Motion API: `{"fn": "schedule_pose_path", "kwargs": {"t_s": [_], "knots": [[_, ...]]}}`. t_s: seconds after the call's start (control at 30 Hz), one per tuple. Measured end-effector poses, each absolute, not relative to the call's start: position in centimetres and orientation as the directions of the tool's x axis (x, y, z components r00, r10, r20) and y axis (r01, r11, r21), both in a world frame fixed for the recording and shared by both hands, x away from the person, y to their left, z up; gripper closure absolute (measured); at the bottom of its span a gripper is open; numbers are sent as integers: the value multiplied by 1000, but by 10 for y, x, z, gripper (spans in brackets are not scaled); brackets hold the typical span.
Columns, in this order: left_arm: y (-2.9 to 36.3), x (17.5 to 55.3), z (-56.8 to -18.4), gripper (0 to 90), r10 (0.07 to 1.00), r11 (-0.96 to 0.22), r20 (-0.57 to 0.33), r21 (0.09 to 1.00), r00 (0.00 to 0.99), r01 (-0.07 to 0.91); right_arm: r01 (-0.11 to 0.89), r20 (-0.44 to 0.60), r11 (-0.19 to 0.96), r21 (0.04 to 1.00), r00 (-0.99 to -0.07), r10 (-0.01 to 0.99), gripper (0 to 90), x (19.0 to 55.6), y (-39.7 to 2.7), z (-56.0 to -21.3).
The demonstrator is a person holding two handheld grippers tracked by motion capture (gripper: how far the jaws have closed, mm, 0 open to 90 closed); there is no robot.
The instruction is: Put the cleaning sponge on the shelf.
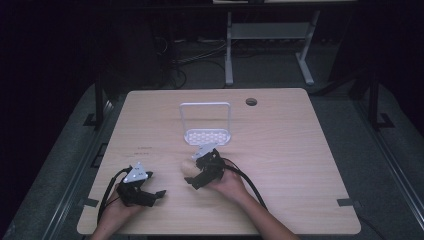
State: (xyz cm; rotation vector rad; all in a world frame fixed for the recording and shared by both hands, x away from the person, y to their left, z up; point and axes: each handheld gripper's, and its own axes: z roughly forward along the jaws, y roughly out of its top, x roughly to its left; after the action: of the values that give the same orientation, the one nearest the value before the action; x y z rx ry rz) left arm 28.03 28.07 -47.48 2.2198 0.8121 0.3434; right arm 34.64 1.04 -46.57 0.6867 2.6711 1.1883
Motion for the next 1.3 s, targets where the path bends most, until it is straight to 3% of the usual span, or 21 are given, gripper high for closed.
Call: {"fn": "schedule_pose_path", "kwargs": {"t_s": [0.23,0.53,0.93,1.3], "knots": [[281,280,-475,130,645,-530,-2,720,764,448,355,62,592,723,-888,456,70,346,12,-469],[281,280,-475,130,645,-529,-2,720,764,448,349,59,605,716,-893,446,163,345,12,-469],[281,280,-475,130,645,-530,-1,720,764,448,332,43,612,717,-898,437,405,344,11,-469],[281,280,-475,130,645,-530,-1,720,765,448,335,47,618,711,-900,434,408,343,9,-468]]}}
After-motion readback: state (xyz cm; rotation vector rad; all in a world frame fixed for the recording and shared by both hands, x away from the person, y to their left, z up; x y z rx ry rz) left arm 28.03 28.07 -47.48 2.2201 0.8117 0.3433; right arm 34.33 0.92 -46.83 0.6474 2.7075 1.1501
